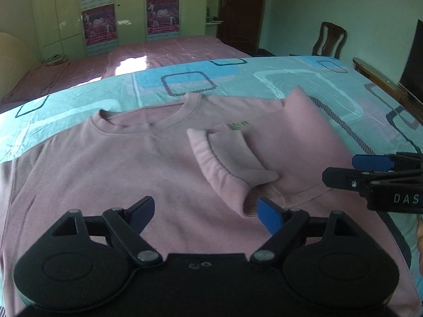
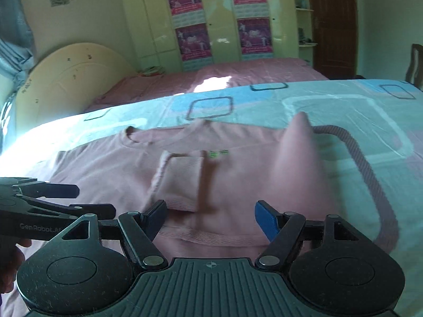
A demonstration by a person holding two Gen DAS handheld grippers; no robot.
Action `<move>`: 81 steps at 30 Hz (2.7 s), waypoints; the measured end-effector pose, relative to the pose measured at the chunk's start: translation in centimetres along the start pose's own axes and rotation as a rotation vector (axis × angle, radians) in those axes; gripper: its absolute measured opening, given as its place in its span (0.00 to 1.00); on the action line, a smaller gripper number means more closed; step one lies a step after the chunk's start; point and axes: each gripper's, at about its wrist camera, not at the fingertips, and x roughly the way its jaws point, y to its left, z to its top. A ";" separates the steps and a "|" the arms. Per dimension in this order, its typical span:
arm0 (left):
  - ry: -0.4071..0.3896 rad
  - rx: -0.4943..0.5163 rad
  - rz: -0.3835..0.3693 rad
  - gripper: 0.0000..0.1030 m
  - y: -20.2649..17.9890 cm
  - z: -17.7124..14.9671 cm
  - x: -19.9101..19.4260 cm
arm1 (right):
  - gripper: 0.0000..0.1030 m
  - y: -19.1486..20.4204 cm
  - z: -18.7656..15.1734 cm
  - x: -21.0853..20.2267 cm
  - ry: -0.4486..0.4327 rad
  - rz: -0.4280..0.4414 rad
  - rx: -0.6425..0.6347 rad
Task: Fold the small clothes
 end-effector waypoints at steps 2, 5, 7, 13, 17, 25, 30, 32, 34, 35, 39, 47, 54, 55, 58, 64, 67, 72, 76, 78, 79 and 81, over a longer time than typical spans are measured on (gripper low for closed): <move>0.001 0.050 -0.008 0.75 -1.7 0.2 1.5 | 0.71 -1.5 -0.7 -0.5 0.008 -0.035 0.038; 0.017 0.092 0.034 0.65 -2.8 0.4 3.8 | 0.71 -3.2 -1.6 -1.3 0.017 -0.081 0.060; 0.027 0.098 0.051 0.56 -2.6 0.5 5.1 | 0.71 -4.1 -1.9 -1.6 0.025 -0.112 0.071; -0.035 0.070 0.092 0.27 -1.1 0.6 5.8 | 0.71 -5.5 -2.2 -0.4 0.040 -0.189 0.086; -0.097 -0.053 0.057 0.11 0.7 2.0 4.7 | 0.71 -5.5 -2.2 0.8 0.047 -0.203 0.089; -0.275 -0.251 0.014 0.11 5.7 5.4 -0.6 | 0.71 -4.9 -1.3 3.1 0.037 -0.217 0.068; -0.280 -0.282 0.070 0.11 8.0 3.8 -1.5 | 0.43 -4.5 0.7 5.5 0.015 -0.186 0.076; -0.245 -0.315 0.106 0.11 9.3 2.3 -1.1 | 0.11 -4.7 0.8 5.9 0.034 -0.189 0.075; -0.193 -0.330 0.136 0.11 10.1 0.5 -0.1 | 0.11 -5.2 0.6 5.6 0.029 -0.195 0.087; -0.167 -0.335 0.141 0.11 10.3 -0.3 0.4 | 0.11 -5.5 0.4 5.3 0.020 -0.203 0.101; -0.075 -0.366 0.132 0.12 10.1 -2.4 1.9 | 0.11 -5.1 -0.2 5.1 0.043 -0.213 0.078; -0.109 -0.524 0.104 0.71 13.2 -3.2 0.6 | 0.63 -5.6 0.1 0.4 0.006 -0.113 0.105; -0.096 -0.539 0.107 0.37 14.7 -2.4 3.2 | 0.63 -5.8 4.7 4.9 -0.001 -0.095 0.127; -0.099 -0.531 0.098 0.25 14.6 -2.3 3.2 | 0.63 -5.9 5.3 6.0 0.002 -0.089 0.130; -0.116 -0.466 0.125 0.13 13.4 -2.0 3.3 | 0.43 -6.6 7.0 9.7 0.034 -0.085 0.155; -0.172 -0.429 0.160 0.10 13.1 -2.4 2.1 | 0.32 -7.8 9.7 14.0 0.065 -0.070 0.226; -0.186 -0.401 0.190 0.10 12.8 -2.6 2.0 | 0.08 -6.8 10.1 15.2 0.083 -0.085 0.159; -0.130 -0.347 0.235 0.14 12.3 -2.6 3.4 | 0.08 -6.2 9.4 15.3 0.045 -0.162 0.089; -0.116 -0.338 0.255 0.36 12.3 -2.0 2.6 | 0.21 -5.2 9.6 13.6 0.004 -0.189 0.055; -0.113 -0.360 0.260 0.52 12.6 -2.1 1.9 | 0.23 -4.2 9.2 12.1 -0.008 -0.142 0.039; -0.116 -0.360 0.263 0.58 12.6 -2.2 1.5 | 0.23 -3.3 8.9 11.6 -0.009 -0.129 0.012; -0.110 -0.337 0.275 0.60 12.4 -2.3 0.9 | 0.24 -1.6 8.1 10.7 0.001 -0.090 -0.036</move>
